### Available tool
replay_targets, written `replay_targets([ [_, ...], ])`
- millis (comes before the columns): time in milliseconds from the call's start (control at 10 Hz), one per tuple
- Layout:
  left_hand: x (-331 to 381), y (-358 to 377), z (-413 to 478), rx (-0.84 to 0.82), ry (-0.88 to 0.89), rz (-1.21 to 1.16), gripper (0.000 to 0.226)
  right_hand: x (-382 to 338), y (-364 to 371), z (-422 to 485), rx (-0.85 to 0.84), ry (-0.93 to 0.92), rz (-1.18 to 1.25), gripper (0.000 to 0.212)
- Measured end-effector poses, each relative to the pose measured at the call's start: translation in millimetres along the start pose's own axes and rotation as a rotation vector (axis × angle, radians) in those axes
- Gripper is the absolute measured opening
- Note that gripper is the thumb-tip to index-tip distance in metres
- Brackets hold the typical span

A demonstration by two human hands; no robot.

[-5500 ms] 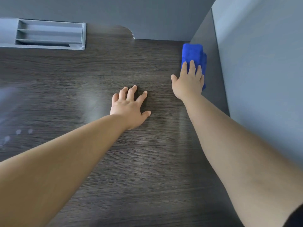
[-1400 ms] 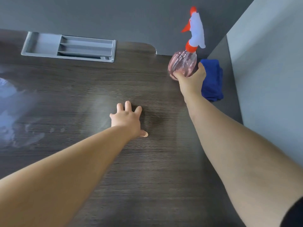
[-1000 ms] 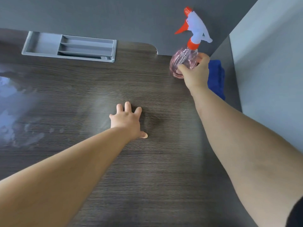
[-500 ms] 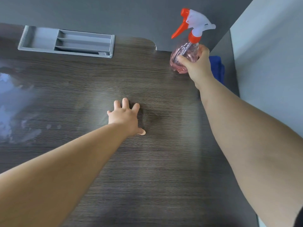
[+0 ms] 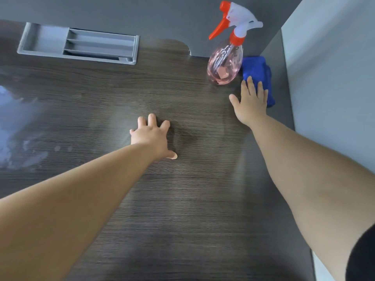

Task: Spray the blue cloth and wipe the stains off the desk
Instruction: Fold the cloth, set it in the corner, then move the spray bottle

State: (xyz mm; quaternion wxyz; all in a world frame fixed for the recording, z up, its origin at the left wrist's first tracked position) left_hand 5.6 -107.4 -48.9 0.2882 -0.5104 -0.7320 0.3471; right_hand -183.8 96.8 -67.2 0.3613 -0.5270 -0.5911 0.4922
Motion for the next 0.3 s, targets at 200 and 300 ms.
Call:
replay_targets([
  [200, -1, -1, -3, 0.009, -0.002, -0.004, 0.092, -9, -8, -8, 0.039, 0.031, 0.095, 0.062],
  [300, 0, -2, -3, 0.031, 0.005, -0.017, 0.092, -20, -9, -35, 0.205, 0.017, 0.177, 0.053],
])
Point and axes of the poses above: each hand's wrist, its own z-axis towards the middle knuckle, its own y-axis out of the palm, x = y × z, the point moved 6 cm from there along z, towards the middle knuckle, and after that the axes turned 2 degrees about y, right-handed, at the moved point
